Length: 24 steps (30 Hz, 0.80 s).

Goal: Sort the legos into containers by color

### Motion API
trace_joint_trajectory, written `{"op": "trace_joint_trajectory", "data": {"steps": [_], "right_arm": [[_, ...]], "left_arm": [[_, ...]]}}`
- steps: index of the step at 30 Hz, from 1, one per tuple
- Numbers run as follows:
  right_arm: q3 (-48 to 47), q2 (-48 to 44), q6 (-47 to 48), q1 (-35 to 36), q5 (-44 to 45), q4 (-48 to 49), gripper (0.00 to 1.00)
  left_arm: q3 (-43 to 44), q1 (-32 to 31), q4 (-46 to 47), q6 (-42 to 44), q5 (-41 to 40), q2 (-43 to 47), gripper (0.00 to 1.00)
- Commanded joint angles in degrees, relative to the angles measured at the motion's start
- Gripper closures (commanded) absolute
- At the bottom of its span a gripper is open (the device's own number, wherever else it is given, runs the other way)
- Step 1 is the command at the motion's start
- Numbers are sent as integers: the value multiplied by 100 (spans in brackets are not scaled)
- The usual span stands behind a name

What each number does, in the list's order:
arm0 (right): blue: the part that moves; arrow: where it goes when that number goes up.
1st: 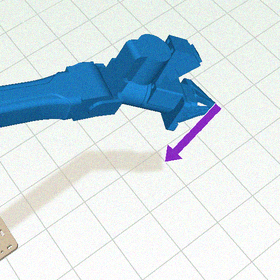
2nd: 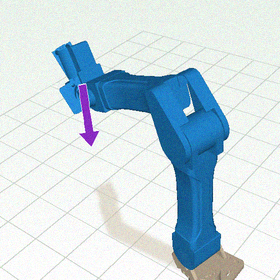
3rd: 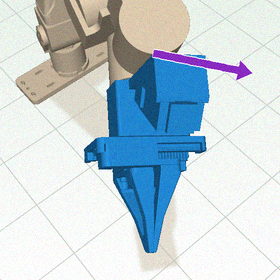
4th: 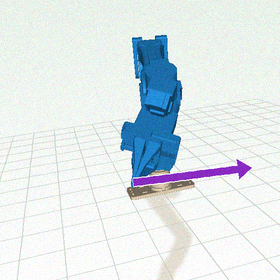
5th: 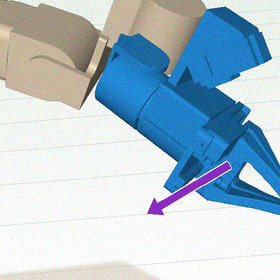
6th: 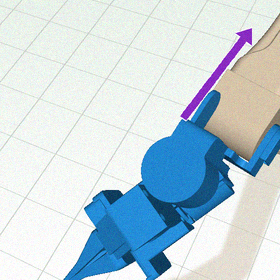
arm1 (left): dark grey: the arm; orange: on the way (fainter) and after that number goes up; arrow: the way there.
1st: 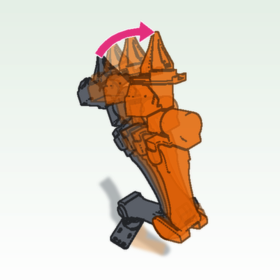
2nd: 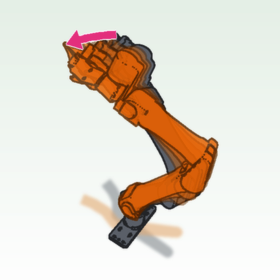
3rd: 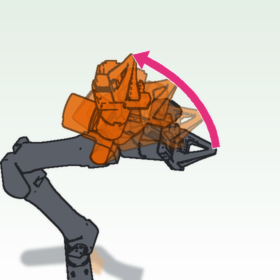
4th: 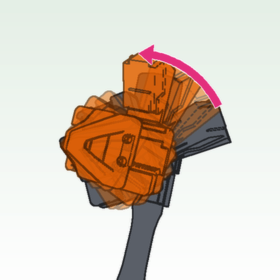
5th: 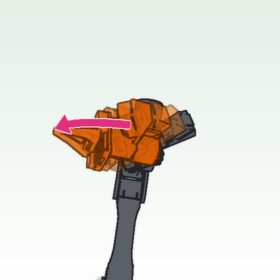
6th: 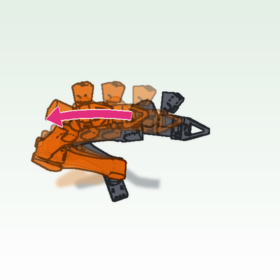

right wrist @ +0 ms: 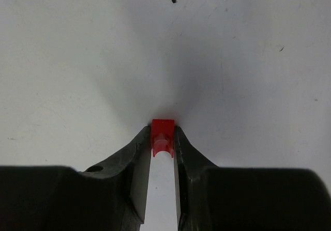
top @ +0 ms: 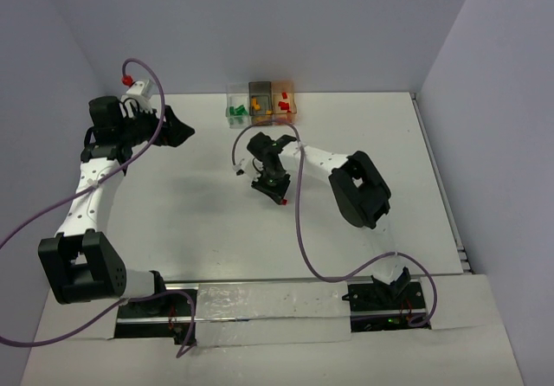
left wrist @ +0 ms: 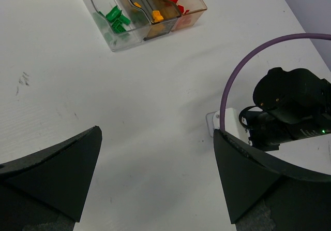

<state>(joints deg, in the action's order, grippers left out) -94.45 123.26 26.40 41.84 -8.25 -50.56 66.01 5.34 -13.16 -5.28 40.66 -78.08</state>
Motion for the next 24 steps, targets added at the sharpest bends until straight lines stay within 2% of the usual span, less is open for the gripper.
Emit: {"op": "trace_joint_trajectory", "data": {"steps": [1, 2, 8, 13, 16, 18, 21, 24], "right_arm": [[-189, -13, -158, 21, 323, 51, 97], [-287, -46, -169, 5, 390, 29, 100], [-1284, -7, -808, -569, 520, 416, 100], [-2525, 296, -1961, -1568, 176, 1337, 100], [-3252, 702, -2501, -1875, 345, 1880, 100], [-3367, 824, -2795, -1984, 449, 2339, 100], [-2994, 881, -3274, -2153, 564, 3338, 100], [-3098, 1170, -3797, -2290, 107, 4034, 100]], "left_arm": [[-14, -21, 96, 80, -37, 35, 1], [-22, -25, 115, 68, -41, 35, 1], [-23, -17, 232, -43, -29, 20, 1], [53, -25, 240, -61, -60, -14, 1], [96, -25, 414, -214, -124, -27, 1], [134, -16, 479, -265, -99, -56, 1], [237, -25, 497, -352, -76, -154, 1], [278, -23, 491, -361, -38, -218, 1]]}}
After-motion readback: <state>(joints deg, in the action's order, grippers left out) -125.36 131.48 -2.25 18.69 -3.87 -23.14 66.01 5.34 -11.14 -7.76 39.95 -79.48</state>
